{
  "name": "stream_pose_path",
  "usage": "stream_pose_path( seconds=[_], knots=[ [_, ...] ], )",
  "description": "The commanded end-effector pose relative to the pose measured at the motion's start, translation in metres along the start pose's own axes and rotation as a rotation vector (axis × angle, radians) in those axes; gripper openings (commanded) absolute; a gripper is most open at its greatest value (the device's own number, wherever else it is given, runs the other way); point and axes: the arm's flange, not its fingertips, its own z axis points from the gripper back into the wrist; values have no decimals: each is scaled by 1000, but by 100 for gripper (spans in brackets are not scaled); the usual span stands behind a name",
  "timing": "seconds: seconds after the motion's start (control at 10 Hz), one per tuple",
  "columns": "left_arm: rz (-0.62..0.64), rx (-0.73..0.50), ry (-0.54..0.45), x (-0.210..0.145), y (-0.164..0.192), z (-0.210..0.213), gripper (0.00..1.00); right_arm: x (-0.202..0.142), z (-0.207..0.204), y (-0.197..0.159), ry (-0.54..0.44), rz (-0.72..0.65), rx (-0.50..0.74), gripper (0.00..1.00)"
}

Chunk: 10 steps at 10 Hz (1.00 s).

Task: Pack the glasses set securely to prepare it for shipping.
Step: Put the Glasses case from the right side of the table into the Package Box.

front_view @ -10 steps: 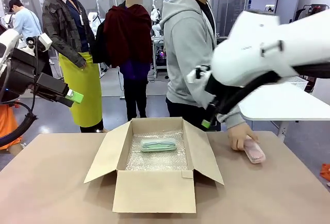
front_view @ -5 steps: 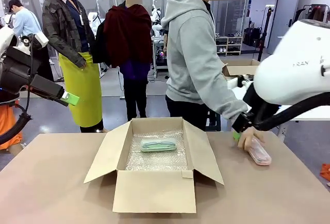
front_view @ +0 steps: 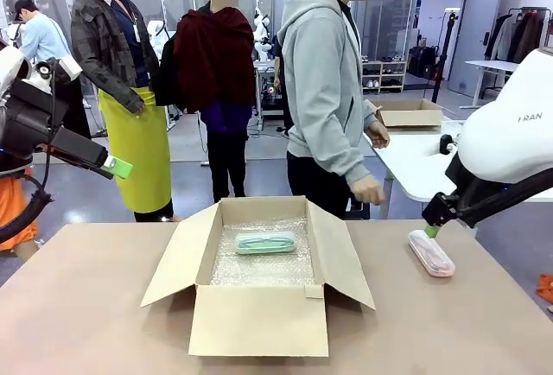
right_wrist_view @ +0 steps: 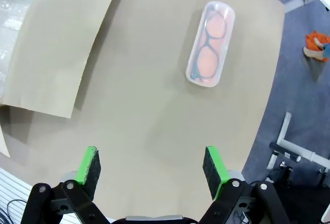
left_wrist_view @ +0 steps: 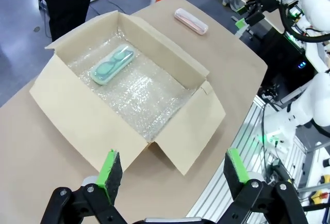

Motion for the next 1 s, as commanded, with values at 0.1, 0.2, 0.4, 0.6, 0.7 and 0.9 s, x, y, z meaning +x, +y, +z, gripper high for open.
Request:
stream_pose_path(
  seconds=[0.1,0.2,0.4,0.6,0.7,0.9],
  knots=[
    [2,-14,-7,1,-1,1,100,4,1,11,-6,45,29,100],
    [2,-14,-7,1,-1,1,100,4,1,11,-6,45,29,100],
    [2,-14,-7,1,-1,1,100,27,-9,8,26,-3,10,100],
    [2,-14,-7,1,-1,1,100,66,-36,-19,109,-71,66,100],
    [2,-14,-7,1,-1,1,100,80,-49,-28,153,-78,74,100],
    [2,-14,-7,1,-1,1,100,104,-79,-55,221,-141,83,100]
  ],
)
